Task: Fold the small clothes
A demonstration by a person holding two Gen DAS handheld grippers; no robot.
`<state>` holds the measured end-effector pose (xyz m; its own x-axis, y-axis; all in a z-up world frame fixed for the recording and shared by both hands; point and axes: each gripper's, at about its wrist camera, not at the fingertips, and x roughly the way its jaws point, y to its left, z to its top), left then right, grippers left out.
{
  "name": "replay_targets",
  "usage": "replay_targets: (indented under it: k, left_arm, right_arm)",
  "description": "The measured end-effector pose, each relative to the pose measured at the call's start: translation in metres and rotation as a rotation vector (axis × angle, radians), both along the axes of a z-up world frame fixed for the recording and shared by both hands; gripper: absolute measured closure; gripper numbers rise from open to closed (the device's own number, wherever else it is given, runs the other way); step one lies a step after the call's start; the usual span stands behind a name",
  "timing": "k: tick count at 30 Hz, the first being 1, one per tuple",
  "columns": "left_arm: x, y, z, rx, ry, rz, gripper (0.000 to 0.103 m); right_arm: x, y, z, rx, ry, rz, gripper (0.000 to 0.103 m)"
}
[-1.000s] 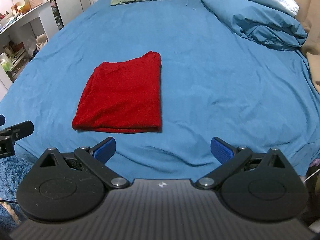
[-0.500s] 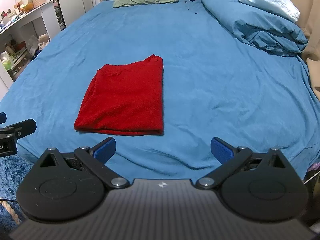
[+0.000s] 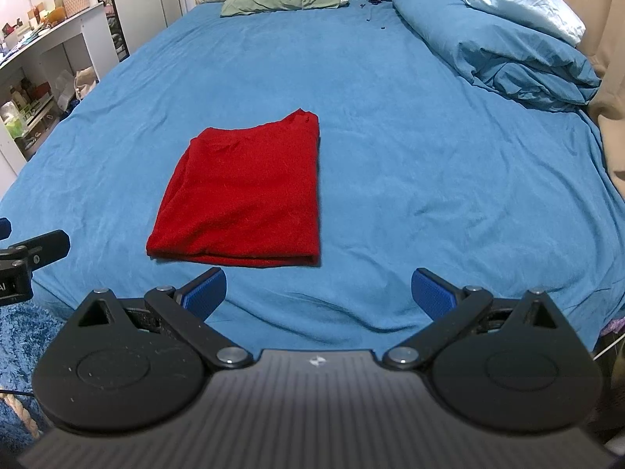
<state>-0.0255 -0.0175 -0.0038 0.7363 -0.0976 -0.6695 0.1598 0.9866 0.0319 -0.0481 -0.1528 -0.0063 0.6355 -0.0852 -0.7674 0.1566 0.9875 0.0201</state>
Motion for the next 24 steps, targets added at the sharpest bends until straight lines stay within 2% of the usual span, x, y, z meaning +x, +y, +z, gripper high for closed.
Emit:
replay_targets:
  k: [24]
  left_arm:
    - [-0.0004,-0.0016,0.0022,-0.004,-0.013,-0.004,0.0]
  right_arm:
    - [0.0001,-0.0017,-0.0001,0.002,-0.001,0.002,0.0]
